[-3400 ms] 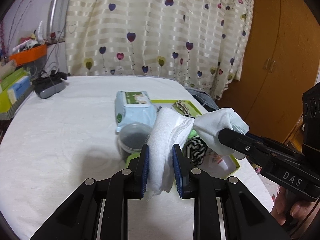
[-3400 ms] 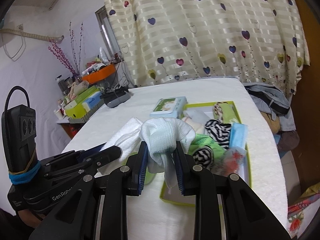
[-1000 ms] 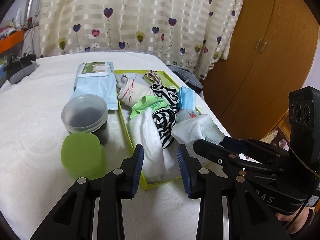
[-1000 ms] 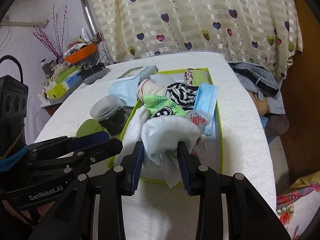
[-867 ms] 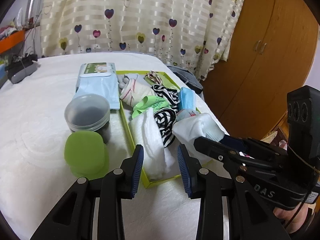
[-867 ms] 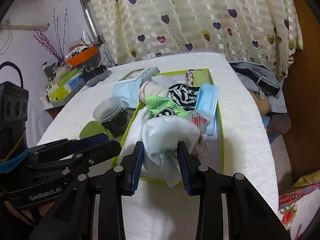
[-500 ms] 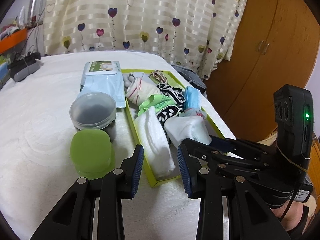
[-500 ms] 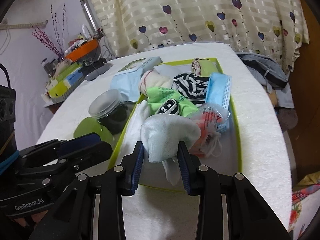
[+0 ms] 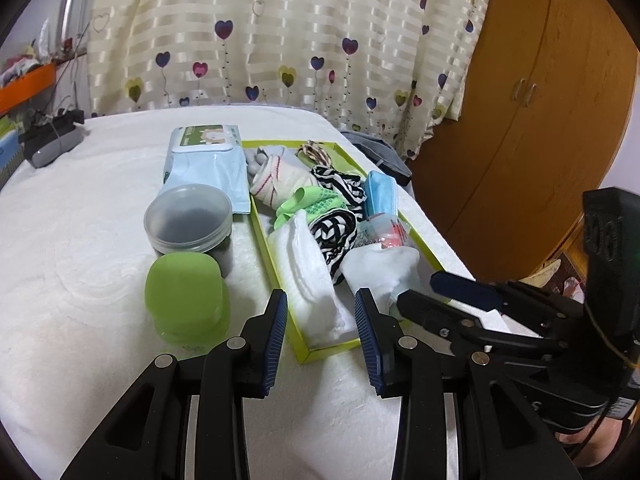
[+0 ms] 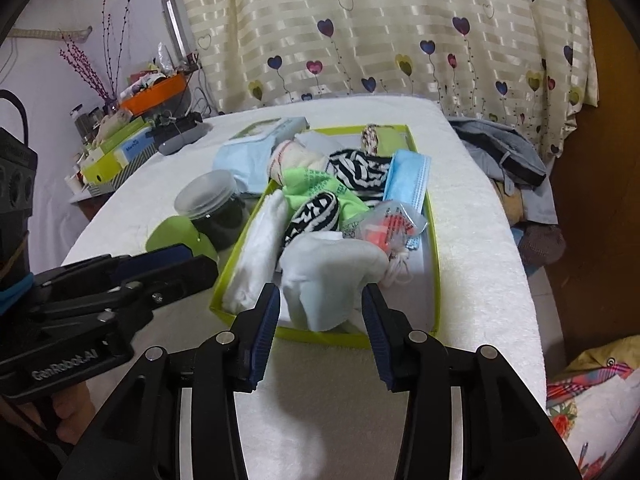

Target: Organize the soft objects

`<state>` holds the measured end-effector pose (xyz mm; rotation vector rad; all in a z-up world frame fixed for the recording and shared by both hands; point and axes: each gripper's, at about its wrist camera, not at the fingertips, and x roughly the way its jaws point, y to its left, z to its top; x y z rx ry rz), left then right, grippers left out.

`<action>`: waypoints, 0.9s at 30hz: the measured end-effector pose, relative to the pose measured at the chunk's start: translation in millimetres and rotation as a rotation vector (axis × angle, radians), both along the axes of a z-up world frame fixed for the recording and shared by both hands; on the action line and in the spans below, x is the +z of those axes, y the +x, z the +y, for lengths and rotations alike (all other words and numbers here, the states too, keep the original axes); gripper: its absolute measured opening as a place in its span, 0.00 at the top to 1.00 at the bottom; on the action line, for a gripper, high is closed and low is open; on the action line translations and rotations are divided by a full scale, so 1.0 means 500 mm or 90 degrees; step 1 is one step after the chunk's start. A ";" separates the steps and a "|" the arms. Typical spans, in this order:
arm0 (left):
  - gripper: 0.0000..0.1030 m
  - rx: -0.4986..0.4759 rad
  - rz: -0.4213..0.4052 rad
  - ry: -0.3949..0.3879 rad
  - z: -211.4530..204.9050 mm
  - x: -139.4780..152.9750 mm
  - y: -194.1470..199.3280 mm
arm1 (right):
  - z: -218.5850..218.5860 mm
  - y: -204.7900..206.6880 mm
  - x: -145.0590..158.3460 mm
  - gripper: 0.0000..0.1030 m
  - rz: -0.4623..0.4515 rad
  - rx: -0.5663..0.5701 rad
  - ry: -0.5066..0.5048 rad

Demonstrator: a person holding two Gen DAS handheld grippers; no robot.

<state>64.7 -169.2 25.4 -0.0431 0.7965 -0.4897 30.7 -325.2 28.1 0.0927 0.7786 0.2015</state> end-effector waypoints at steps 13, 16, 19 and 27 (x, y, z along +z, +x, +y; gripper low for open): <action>0.66 0.017 -0.021 0.038 0.024 0.000 -0.058 | 0.033 -0.050 0.020 0.57 -0.022 -0.021 -0.042; 0.59 0.021 -0.026 0.039 0.035 0.001 -0.071 | 0.043 -0.060 0.021 0.57 -0.025 -0.022 -0.050; 0.58 0.028 -0.027 0.043 0.045 -0.001 -0.079 | 0.054 -0.071 0.023 0.55 -0.029 -0.020 -0.055; 0.57 0.046 -0.033 0.055 0.069 0.001 -0.093 | 0.075 -0.080 0.028 0.52 -0.031 -0.018 -0.062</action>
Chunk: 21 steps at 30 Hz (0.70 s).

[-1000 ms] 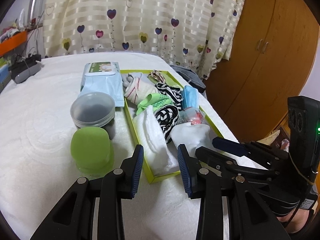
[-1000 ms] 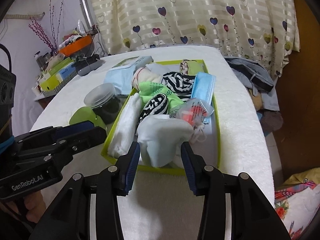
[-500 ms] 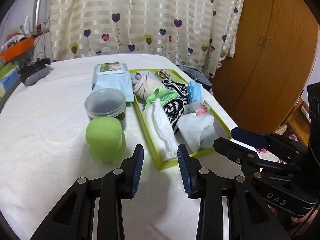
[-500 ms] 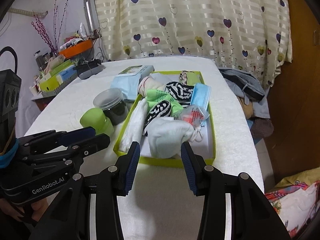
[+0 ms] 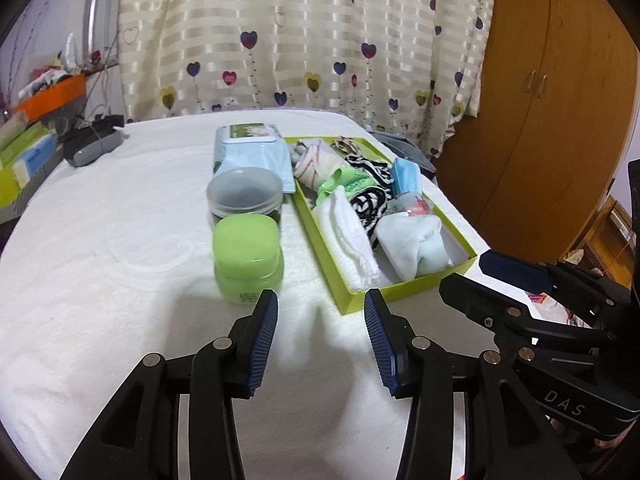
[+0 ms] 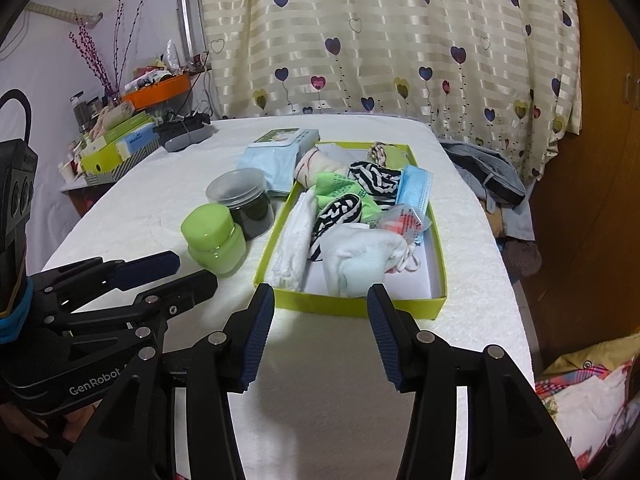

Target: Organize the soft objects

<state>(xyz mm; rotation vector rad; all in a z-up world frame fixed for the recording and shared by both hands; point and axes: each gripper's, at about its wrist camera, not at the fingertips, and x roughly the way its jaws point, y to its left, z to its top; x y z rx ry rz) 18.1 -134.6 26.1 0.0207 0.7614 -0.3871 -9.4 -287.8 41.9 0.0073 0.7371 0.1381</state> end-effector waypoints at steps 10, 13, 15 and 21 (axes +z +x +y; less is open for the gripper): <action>0.57 0.002 0.006 0.007 0.007 -0.004 -0.003 | 0.015 -0.005 -0.007 0.52 0.005 0.009 0.003; 0.57 0.008 0.000 0.016 0.005 -0.004 -0.005 | 0.014 -0.005 -0.011 0.52 0.009 0.010 0.004; 0.57 0.012 -0.006 0.022 0.004 -0.004 -0.007 | 0.013 -0.005 -0.012 0.52 0.009 0.010 0.005; 0.57 0.015 0.000 0.019 0.001 -0.012 -0.008 | 0.012 -0.005 -0.018 0.52 0.012 0.010 0.006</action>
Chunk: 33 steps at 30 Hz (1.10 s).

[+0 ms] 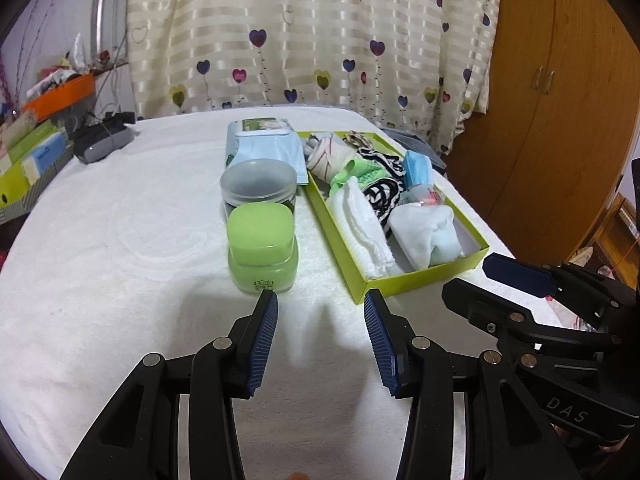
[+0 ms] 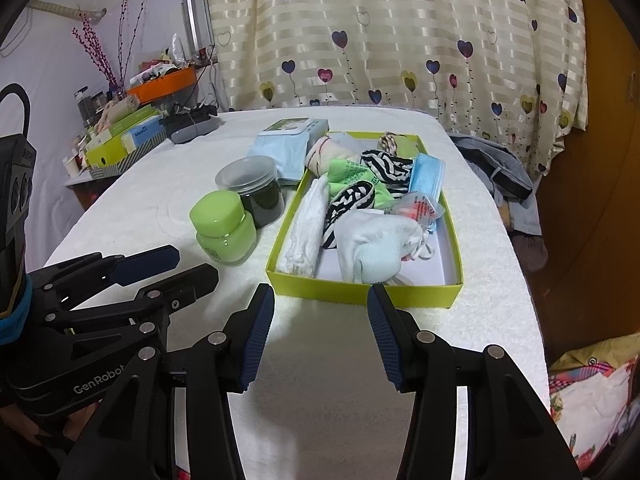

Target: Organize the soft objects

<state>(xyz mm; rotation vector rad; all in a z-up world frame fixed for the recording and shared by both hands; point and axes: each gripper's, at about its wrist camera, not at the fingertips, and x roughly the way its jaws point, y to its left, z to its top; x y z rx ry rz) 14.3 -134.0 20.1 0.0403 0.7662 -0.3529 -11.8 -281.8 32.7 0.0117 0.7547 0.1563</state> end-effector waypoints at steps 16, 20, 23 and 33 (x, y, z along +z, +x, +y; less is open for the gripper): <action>0.57 0.006 0.001 0.011 -0.002 -0.009 0.002 | 0.006 0.007 -0.012 0.52 0.012 0.007 0.000; 0.57 0.008 0.001 0.020 -0.005 -0.012 0.002 | 0.005 0.008 -0.015 0.52 0.014 0.005 0.001; 0.57 0.006 0.002 0.020 -0.006 -0.012 0.003 | 0.003 0.009 -0.017 0.52 0.015 0.005 0.002; 0.57 0.006 0.001 0.022 -0.009 -0.014 0.002 | 0.001 0.009 -0.019 0.52 0.017 0.005 0.002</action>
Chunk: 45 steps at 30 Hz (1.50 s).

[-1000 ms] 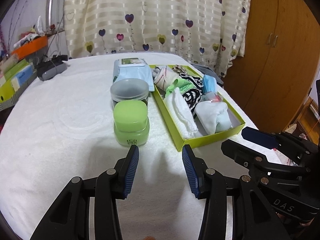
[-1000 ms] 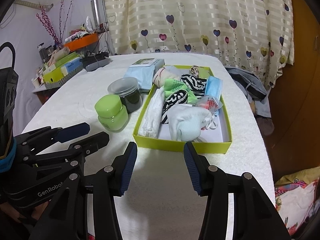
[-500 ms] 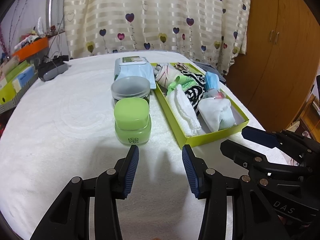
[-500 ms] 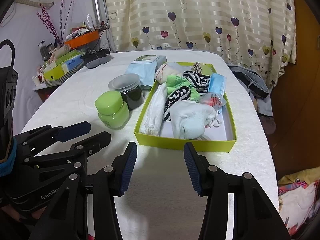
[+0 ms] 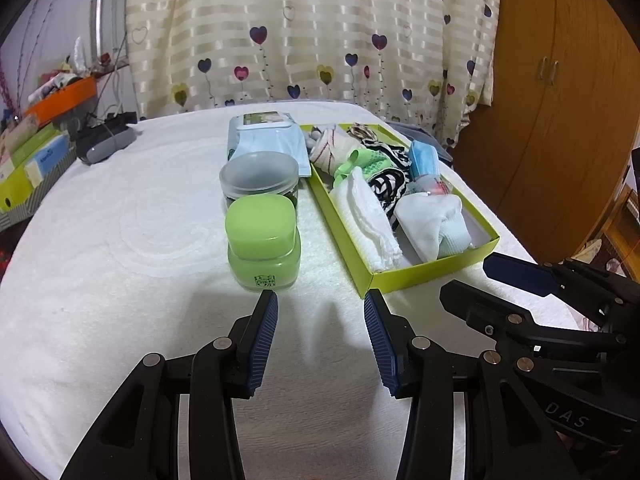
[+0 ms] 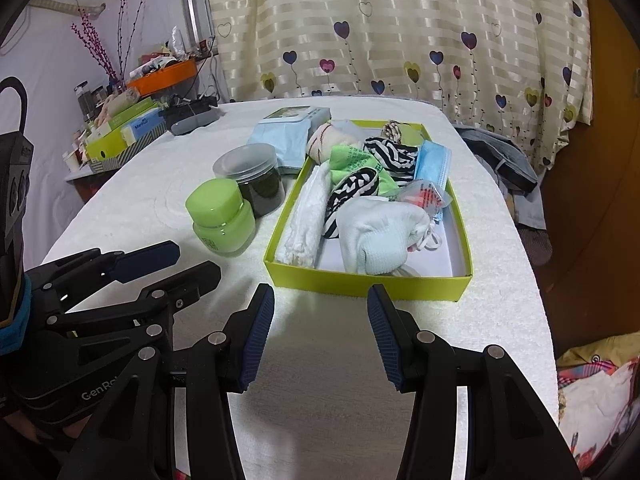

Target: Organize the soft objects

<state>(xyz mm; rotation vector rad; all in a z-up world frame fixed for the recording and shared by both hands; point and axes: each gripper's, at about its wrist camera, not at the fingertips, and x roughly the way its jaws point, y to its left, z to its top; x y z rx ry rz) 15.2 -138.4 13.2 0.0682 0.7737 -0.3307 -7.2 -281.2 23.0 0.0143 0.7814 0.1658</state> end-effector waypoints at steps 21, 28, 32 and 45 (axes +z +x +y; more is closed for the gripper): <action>0.57 -0.001 0.006 0.005 0.000 -0.006 0.000 | 0.000 0.001 -0.005 0.52 0.003 -0.001 0.000; 0.57 -0.002 0.007 0.005 0.001 -0.007 0.003 | 0.000 0.001 -0.008 0.52 0.005 -0.001 0.000; 0.57 -0.002 0.006 0.005 0.002 -0.006 0.003 | 0.000 0.002 -0.010 0.52 0.005 -0.001 0.001; 0.57 -0.002 0.007 0.008 0.002 -0.007 0.003 | -0.003 0.005 -0.012 0.52 0.008 -0.002 0.001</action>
